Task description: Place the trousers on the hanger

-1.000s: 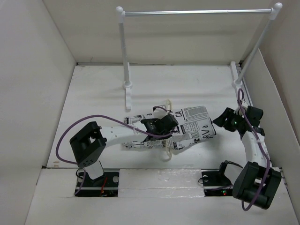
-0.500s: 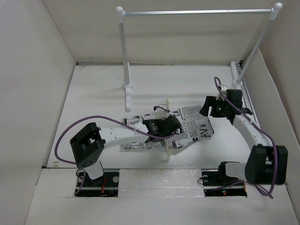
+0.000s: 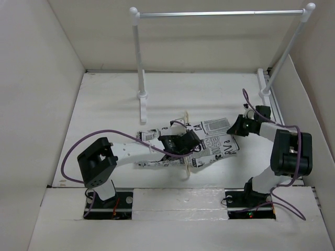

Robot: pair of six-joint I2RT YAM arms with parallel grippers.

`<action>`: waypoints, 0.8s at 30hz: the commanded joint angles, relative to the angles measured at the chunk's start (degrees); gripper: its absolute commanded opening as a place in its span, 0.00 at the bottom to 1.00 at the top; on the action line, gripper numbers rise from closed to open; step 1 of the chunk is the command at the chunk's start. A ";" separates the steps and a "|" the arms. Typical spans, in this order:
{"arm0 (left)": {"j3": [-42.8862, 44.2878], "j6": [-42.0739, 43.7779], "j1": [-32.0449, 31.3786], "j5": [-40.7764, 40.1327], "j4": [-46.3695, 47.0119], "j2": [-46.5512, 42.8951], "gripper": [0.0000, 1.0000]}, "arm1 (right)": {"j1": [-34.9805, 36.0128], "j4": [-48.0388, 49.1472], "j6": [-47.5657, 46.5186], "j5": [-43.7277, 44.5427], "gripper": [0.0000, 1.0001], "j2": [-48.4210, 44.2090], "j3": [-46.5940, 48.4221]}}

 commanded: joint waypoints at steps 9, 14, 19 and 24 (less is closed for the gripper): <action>-1.99 -0.63 2.17 -1.37 -0.35 -2.64 0.00 | -10.80 2.89 2.01 -2.79 0.00 -11.34 -5.38; 0.29 0.08 2.17 -0.85 -0.09 -1.84 0.00 | -10.80 1.73 0.70 -1.91 0.00 -11.09 -6.25; 4.16 1.04 0.85 -1.63 -0.61 -1.67 0.00 | -10.80 2.88 0.34 -5.16 0.08 -7.22 -7.31; 10.21 2.71 -0.56 -4.44 -2.90 -2.11 0.00 | -10.80 -0.97 -0.27 -6.05 0.57 -11.69 -5.56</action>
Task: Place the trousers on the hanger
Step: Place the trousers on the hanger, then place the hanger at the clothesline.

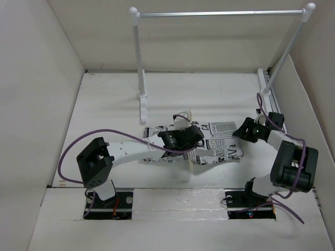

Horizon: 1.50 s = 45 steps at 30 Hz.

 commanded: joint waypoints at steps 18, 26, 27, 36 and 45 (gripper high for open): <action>14.96 9.07 -0.71 -8.76 4.07 -6.35 0.00 | 44.66 -9.59 27.07 3.80 0.35 -44.96 5.61; 11.27 5.74 -0.71 -5.51 8.12 -6.35 0.00 | 62.78 1.48 35.78 15.32 0.65 -40.32 1.47; 11.00 5.56 -0.71 -5.07 8.82 -6.35 0.00 | 63.58 2.54 36.14 17.25 0.65 -39.79 1.11; 6.26 3.80 -0.71 -1.03 10.41 -8.72 0.00 | 65.96 5.18 33.50 26.65 0.61 -36.18 -1.34; 3.62 5.29 3.33 10.57 11.11 -6.97 0.14 | 67.10 5.28 34.56 26.67 0.00 -41.01 -7.94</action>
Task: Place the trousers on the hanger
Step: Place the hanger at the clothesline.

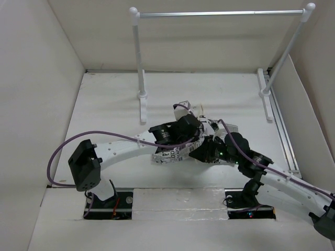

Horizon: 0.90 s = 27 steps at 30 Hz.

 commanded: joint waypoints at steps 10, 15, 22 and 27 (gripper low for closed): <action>3.63 1.24 3.54 14.26 4.99 5.88 0.36 | 0.90 -0.02 -2.36 0.81 0.00 -8.92 -5.61; 9.17 2.82 4.07 13.66 -0.19 11.32 0.29 | 0.37 -1.17 -4.30 0.11 0.00 -9.89 -4.90; 11.10 3.26 4.07 14.28 0.87 14.85 0.29 | -1.29 -2.22 -5.26 -0.95 0.00 -11.99 -5.26; 9.53 4.84 4.07 11.81 -1.34 13.54 0.29 | -3.67 -6.09 -6.06 -2.26 0.00 -14.37 -4.99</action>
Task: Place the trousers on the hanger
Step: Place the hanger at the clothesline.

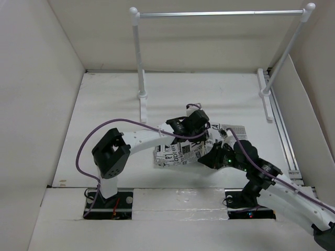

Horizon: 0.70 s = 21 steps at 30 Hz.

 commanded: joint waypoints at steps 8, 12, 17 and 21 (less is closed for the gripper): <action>0.02 0.95 -0.08 0.58 3.36 -1.57 0.07 | -2.26 1.76 -2.89 -3.76 0.00 -1.69 0.03; -0.16 0.07 -0.08 -0.90 3.21 -2.53 0.00 | -2.26 -3.41 -2.98 -2.55 0.09 -2.31 -0.06; -2.70 -2.56 -0.08 -4.68 2.95 -6.83 0.00 | -5.24 -5.63 -1.49 -3.23 0.66 -3.72 0.99; -3.32 -5.37 -2.63 -8.90 2.51 -8.69 0.00 | -8.84 -1.43 -0.69 -7.09 0.77 -0.56 1.70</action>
